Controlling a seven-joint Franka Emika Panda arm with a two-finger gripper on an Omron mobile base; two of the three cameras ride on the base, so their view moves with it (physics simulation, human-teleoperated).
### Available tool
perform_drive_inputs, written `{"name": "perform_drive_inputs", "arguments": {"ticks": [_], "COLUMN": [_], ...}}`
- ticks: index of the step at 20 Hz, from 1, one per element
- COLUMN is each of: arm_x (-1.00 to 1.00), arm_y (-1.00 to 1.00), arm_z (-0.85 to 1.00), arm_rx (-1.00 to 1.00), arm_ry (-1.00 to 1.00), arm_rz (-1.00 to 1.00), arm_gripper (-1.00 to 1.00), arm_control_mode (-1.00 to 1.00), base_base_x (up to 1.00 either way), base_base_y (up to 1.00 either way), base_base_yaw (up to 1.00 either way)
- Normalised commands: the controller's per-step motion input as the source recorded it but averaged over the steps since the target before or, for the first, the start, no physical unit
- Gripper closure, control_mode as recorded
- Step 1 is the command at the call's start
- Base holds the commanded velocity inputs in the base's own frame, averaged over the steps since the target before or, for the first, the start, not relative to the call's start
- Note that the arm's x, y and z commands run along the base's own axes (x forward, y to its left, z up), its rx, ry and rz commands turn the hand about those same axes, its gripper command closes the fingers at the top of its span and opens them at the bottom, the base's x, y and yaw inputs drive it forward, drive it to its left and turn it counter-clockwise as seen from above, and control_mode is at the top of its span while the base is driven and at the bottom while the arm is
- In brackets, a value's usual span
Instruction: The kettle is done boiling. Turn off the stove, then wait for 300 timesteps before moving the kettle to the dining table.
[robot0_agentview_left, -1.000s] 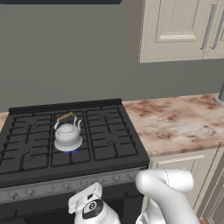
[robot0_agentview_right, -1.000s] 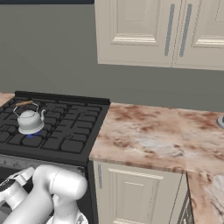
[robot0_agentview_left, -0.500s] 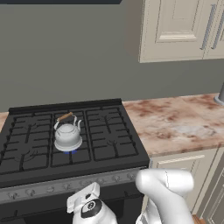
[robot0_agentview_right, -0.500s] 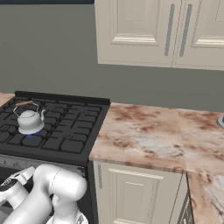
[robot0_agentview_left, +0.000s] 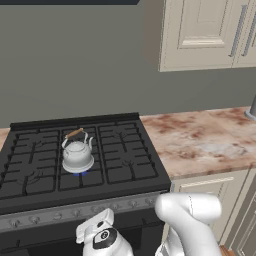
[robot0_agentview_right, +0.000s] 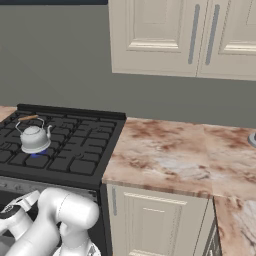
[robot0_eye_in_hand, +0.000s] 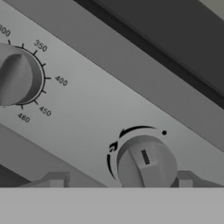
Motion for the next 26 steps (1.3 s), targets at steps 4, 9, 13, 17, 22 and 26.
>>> {"name": "perform_drive_inputs", "arguments": {"ticks": [4, 9, 13, 17, 22, 26], "arm_x": [0.11, 0.01, 0.01, 0.01, 0.0, 0.01], "arm_y": [0.0, 0.0, 0.0, -0.01, 0.0, 0.0], "arm_z": [0.01, 0.0, 0.01, 0.09, 0.07, 0.11], "arm_rx": [0.0, 0.0, 0.0, 0.0, 0.0, 0.0], "arm_ry": [-0.03, -0.04, -0.05, -0.07, -0.07, -0.07], "arm_rz": [0.0, 0.0, 0.0, 0.0, 0.0, 0.0], "arm_gripper": [-1.0, -1.0, -1.0, -1.0, -1.0, -1.0], "arm_control_mode": [-1.0, -1.0, -1.0, -1.0, -1.0, -1.0], "base_base_x": [0.0, 0.0, 0.0, 0.0, 0.0, 0.0], "base_base_y": [0.0, 0.0, 0.0, 0.0, 0.0, 0.0], "base_base_yaw": [0.0, 0.0, 0.0, 0.0, 0.0, 0.0]}}
